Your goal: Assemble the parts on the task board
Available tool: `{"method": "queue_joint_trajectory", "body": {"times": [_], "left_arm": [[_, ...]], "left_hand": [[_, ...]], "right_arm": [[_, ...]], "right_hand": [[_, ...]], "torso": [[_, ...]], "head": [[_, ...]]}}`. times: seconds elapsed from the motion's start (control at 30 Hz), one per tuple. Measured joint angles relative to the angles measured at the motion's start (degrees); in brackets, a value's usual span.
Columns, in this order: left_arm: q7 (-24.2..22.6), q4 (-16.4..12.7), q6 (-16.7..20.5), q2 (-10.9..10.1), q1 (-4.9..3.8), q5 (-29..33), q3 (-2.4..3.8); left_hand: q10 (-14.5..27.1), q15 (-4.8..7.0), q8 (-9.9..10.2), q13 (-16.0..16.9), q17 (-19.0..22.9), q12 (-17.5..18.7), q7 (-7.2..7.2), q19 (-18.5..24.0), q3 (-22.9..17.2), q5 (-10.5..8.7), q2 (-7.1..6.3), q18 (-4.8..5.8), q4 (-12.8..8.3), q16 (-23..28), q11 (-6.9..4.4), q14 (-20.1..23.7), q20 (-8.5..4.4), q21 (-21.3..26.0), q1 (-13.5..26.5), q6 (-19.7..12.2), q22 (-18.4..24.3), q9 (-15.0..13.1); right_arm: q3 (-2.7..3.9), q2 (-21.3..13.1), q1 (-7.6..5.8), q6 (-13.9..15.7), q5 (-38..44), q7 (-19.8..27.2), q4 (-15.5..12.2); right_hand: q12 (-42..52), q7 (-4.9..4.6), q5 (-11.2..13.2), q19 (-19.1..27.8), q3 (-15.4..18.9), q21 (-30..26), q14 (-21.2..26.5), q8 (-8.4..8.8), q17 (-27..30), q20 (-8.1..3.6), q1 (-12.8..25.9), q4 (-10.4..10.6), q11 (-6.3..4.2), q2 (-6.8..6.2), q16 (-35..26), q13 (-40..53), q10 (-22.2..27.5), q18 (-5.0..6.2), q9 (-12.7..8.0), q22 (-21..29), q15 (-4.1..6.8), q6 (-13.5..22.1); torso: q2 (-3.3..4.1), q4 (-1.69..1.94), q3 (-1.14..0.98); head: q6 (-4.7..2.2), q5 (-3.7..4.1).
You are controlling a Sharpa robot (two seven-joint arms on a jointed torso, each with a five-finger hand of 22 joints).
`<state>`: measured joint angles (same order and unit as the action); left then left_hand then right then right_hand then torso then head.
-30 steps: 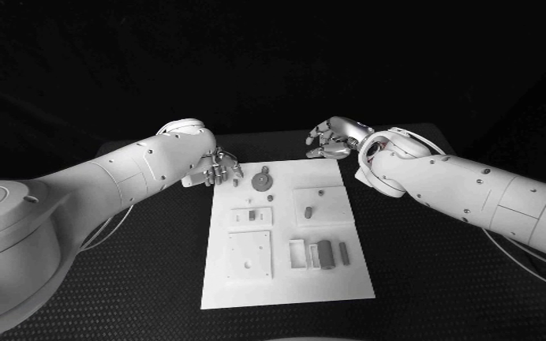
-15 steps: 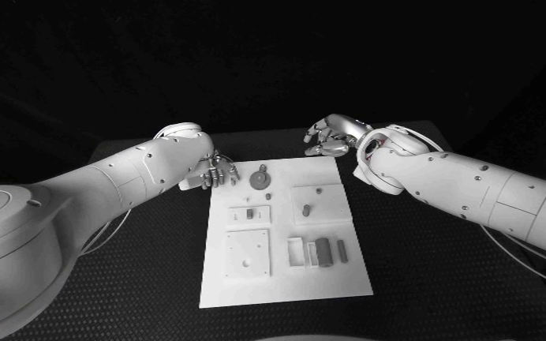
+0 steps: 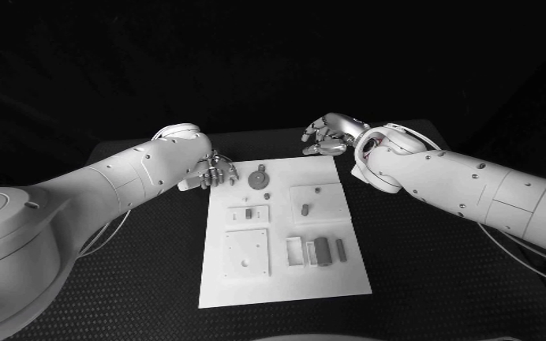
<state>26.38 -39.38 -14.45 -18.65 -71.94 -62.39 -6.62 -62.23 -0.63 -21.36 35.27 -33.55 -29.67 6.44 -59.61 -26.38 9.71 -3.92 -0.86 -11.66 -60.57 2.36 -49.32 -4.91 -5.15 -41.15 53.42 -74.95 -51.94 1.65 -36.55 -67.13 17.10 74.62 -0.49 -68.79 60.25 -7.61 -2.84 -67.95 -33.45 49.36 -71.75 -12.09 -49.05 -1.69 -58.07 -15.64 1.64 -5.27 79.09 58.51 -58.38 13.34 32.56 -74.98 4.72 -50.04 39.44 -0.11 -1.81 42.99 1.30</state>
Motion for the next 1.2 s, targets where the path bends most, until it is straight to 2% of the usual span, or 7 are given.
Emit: {"method": "queue_joint_trajectory", "body": {"times": [0.43, 0.7, 1.0, 1.2], "left_arm": [[-0.6, 0.6, 0.0, 0.3, 0.36, 0.0, -0.04], [-0.8, 0.8, -0.1, 0.4, 0.42, 0.0, -0.05], [-1.1, 1.2, -0.4, 0.4, 0.50, 0.0, -0.07], [-1.4, 1.3, -0.4, 0.7, 0.63, 0.0, -0.08]], "left_hand": [[0.0, 0.00, 0.0, 0.0, 0.1, -0.3, 0.00, 0.0, 0.0, 0.00, 0.01, 0.00, 0.0, -0.4, 0.00, 0.0, 0.00, 0.0, 0.0, 0.0, 0.0, -0.7], [0.2, 0.00, 0.0, 0.0, 0.3, -0.7, 0.00, 0.0, -0.3, 0.00, 0.99, 0.00, -0.3, -0.7, -0.20, 0.0, 0.00, 0.0, -1.0, 0.0, 0.0, -1.1], [0.4, -0.20, 0.0, -0.1, 0.6, -0.9, 0.00, 0.0, -0.2, -0.57, 0.99, 0.00, -0.7, -0.9, 0.00, 0.2, 0.00, 0.0, -1.0, 0.0, 0.0, -1.4], [0.4, 0.00, 0.3, -0.2, 0.7, -0.9, 0.00, 0.0, -0.3, -0.60, 1.75, 0.00, -1.1, -0.9, 0.00, 0.4, 0.01, 0.0, -1.7, 0.0, 0.0, -1.5]], "right_arm": [[-0.02, 0.1, -0.18, 0.0, 0.0, 0.0, -0.1], [-0.02, 0.1, -0.28, 0.0, 0.0, -0.1, -0.1], [-0.01, 0.1, -0.36, 0.0, 0.0, -0.1, -0.3], [-0.01, 0.1, -0.43, 0.0, 0.0, -0.1, -0.4]], "right_hand": [[0.0, 0.03, 0.0, 0.0, 0.0, 0.0, 0.0, 0.00, 0.0, 0.00, 0.0, 0.0, 0.00, 0.00, 0.0, 0.0, 0.0, 0.00, 0.0, 0.0, 0.00, 0.0], [0.0, 0.10, 0.0, 0.0, 0.0, 0.0, 0.0, 0.00, 0.0, 0.00, 0.0, 0.0, 0.00, 0.00, 0.0, 0.0, 0.0, 0.00, 0.0, 0.0, 0.00, -0.1], [0.0, 0.11, 0.0, 0.0, 0.0, 0.0, 0.0, 0.00, 0.0, 0.00, 0.0, 0.0, 0.00, 0.00, 0.0, 0.0, 0.0, 0.00, 0.0, 0.0, 0.00, -0.1], [0.0, 0.12, 0.0, 0.0, 0.0, 0.0, 0.0, 0.00, 0.0, 0.00, 0.0, 0.0, 0.00, 0.00, 0.0, 0.0, 0.0, 0.00, 0.0, 0.0, 0.00, -0.1]], "torso": [[0.09, -0.14, -0.04], [0.09, 0.00, -0.02], [0.12, 0.10, 0.01], [0.14, 0.11, 0.06]], "head": [[0.15, 0.29], [0.30, 0.66], [0.51, 0.76], [0.57, 0.79]]}}
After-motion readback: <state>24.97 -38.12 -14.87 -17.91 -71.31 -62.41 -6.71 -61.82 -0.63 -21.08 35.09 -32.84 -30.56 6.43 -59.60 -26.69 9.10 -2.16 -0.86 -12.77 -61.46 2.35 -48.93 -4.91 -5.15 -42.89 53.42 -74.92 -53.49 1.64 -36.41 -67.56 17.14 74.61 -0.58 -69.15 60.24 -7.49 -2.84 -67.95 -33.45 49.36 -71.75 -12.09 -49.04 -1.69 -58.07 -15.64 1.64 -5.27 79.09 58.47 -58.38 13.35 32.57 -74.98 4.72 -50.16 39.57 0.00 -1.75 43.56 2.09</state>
